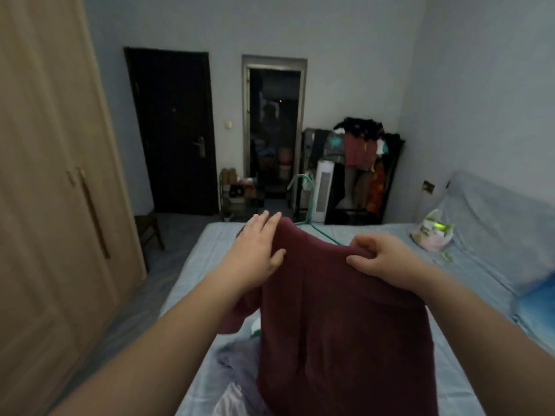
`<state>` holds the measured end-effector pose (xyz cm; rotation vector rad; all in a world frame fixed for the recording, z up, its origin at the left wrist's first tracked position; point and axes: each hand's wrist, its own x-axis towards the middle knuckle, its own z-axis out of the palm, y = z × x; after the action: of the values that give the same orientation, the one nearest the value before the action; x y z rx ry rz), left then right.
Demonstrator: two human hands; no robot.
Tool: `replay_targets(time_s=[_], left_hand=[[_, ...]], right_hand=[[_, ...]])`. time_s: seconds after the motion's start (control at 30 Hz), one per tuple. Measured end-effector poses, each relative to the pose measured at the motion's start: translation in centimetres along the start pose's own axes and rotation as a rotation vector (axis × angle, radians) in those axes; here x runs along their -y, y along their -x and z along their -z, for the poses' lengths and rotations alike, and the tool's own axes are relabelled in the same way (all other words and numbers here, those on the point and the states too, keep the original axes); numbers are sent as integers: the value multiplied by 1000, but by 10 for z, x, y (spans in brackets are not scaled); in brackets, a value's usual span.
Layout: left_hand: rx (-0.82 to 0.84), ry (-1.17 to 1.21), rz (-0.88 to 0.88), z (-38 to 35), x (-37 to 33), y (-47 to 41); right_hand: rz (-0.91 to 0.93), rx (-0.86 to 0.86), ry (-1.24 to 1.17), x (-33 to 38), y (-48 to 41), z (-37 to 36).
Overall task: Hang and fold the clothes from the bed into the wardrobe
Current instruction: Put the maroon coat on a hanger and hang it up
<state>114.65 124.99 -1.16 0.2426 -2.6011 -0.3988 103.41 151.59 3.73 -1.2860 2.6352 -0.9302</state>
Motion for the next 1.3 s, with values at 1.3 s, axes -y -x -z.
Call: replay_targets(time_s=[1.3], left_hand=[[-431,-237,-143,101,-90,-83]], right_hand=[[298,-232,242,-28,-92,105]])
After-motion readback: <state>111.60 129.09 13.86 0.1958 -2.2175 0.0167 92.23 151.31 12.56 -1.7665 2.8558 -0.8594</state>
